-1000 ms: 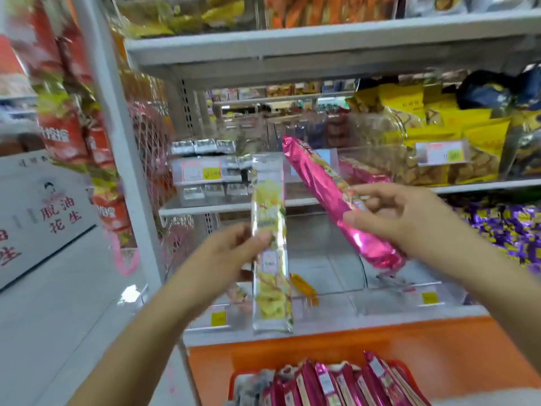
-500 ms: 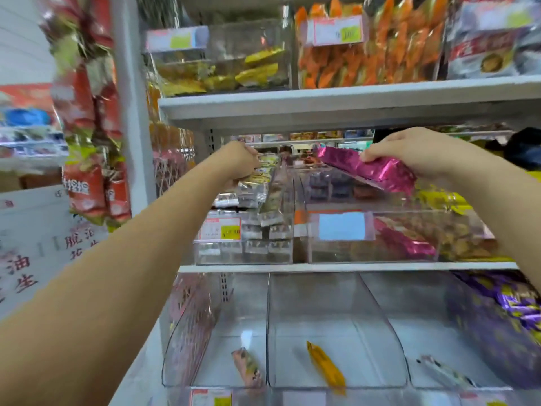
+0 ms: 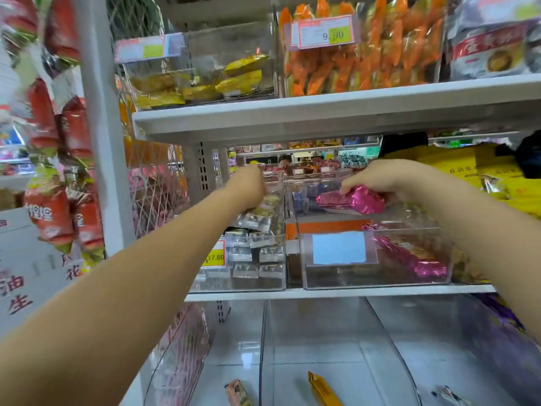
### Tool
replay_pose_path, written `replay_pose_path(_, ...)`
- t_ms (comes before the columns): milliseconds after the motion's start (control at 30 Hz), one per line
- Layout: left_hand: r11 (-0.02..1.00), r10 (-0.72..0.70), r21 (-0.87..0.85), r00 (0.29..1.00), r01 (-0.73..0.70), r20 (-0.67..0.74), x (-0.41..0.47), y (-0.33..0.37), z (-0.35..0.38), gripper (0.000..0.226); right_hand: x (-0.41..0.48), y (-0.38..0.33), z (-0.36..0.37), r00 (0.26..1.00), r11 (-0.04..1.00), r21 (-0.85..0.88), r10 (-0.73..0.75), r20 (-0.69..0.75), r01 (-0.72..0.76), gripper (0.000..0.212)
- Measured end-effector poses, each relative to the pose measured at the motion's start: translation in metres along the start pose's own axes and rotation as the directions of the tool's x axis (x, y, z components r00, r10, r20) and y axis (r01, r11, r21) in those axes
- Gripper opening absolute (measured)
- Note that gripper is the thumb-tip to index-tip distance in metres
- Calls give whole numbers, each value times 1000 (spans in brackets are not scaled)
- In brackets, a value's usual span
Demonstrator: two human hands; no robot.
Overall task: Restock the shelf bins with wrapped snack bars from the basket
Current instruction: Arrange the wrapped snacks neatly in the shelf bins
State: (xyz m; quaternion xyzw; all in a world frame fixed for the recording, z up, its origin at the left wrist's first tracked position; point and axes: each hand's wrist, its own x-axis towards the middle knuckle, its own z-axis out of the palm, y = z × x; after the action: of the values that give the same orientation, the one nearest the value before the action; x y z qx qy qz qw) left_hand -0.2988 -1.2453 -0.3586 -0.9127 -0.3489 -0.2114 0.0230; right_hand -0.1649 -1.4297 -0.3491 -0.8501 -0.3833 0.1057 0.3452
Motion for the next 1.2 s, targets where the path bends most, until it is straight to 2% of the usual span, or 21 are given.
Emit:
replay_pose_path(167, 980, 197, -21, 969, -196, 149, -35, -10, -16, 27, 8, -2, 17, 998, 998, -66, -1, 59, 5, 20)
replay_pose_path(233, 954, 300, -72, 918, -291, 259, -54, -20, -26, 40, 11, -2, 20, 998, 996, -94, -3, 66, 10, 20)
replay_pose_path(300, 940, 341, -115, 871, -321, 353, -71, -30, -34, 58, 14, -1, 22, 997, 995, -104, 2, 75, 6, 20)
replay_pose_path(367, 941, 334, -157, 889, -298, 313, -74, -37, -33, 60, 18, 0, 22, 996, 994, -111, 19, 88, -9, 21)
replay_pose_path(500, 938, 293, -238, 944, -253, 152, -61, -32, -13, 44, 26, 1, 25, 992, 993, -112, 50, 116, -37, 21)
replay_pose_path(667, 916, 328, -270, 942, -298, 71, -64, -22, 0, 35, 32, 1, 38, 983, 990, -133, 60, 172, -37, 21)
replay_pose_path(800, 908, 304, -294, 952, -300, -31, -74, -19, 2, 28, 33, -10, 54, 968, 977, -211, 77, 238, -26, 26)
replay_pose_path(1000, 930, 257, -266, 966, -255, -29, -82, -14, 4, 31, 33, -22, 68, 904, 899, -437, 156, 399, 38, 28)
replay_pose_path(1100, 931, 253, -261, 967, -255, -43, -85, -9, 4, 31, 35, -19, 67, 877, 886, -464, 202, 437, 27, 24)
replay_pose_path(1200, 927, 251, -271, 966, -260, -70, -90, -5, 5, 32, 34, -12, 60, 883, 912, -408, 166, 439, 31, 20)
